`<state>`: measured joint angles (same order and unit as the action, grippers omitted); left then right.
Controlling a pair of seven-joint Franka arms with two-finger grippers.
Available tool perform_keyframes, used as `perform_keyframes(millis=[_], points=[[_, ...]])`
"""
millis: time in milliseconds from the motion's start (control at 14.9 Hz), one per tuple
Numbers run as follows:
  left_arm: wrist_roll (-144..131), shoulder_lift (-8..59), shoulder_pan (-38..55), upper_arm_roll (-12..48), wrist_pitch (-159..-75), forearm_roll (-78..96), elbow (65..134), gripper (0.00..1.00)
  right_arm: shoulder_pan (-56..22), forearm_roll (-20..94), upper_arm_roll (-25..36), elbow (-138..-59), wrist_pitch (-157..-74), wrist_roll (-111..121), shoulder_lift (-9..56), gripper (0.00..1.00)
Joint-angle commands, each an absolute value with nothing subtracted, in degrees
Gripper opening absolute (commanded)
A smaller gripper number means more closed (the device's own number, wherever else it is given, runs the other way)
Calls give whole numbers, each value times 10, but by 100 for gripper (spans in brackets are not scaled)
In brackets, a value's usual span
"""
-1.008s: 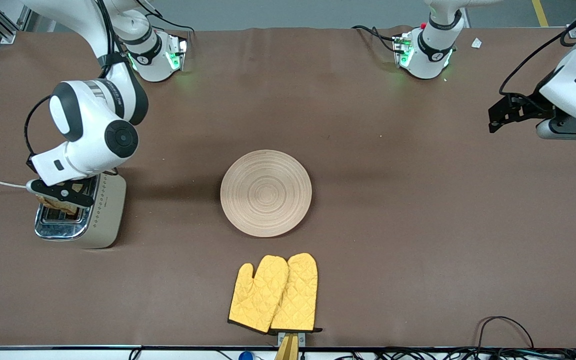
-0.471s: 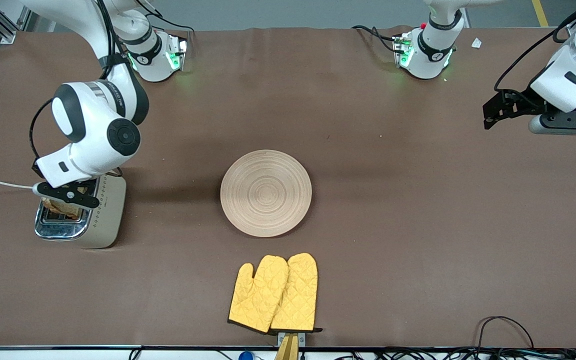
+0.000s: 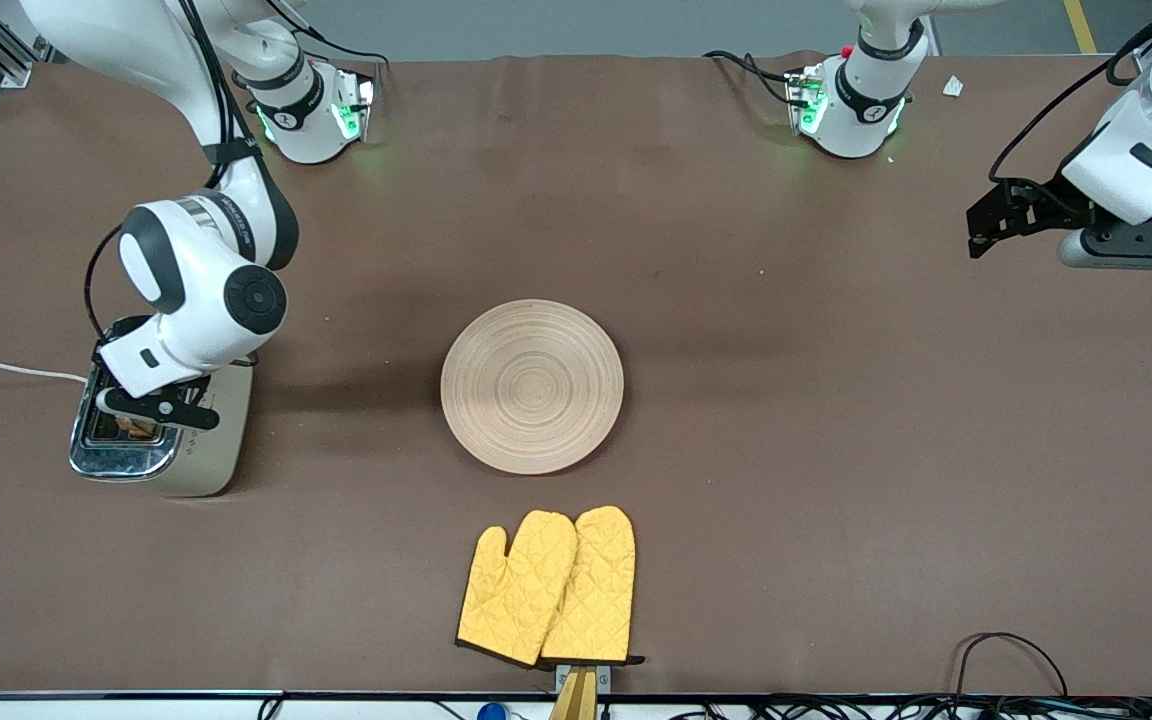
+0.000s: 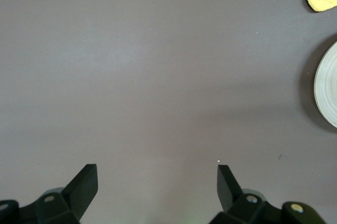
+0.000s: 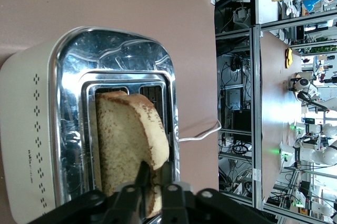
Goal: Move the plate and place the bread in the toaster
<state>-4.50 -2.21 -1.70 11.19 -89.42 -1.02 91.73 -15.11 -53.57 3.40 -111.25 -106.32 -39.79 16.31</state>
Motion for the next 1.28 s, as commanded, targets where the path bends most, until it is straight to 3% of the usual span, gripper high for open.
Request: perform_keyframes(millis=[0,202,739,1008,1210], points=[[-34,-32,-21,114,-903,-6,928,100,-139,-534,25,-1107,-1064,-399,155,98],[-35,-30,-21,115,-906,-6,928,100,-136,-451,25,-1057,-1046,-349,148,100],[-35,-28,-23,113,-908,-6,927,100,-82,-149,27,-770,-876,-108,149,100],[-35,-28,-23,113,-908,-6,922,100,11,-7,27,-729,-841,-57,134,100],[-35,-14,-23,111,-907,-10,904,100,40,3,26,-722,-837,-19,104,100]])
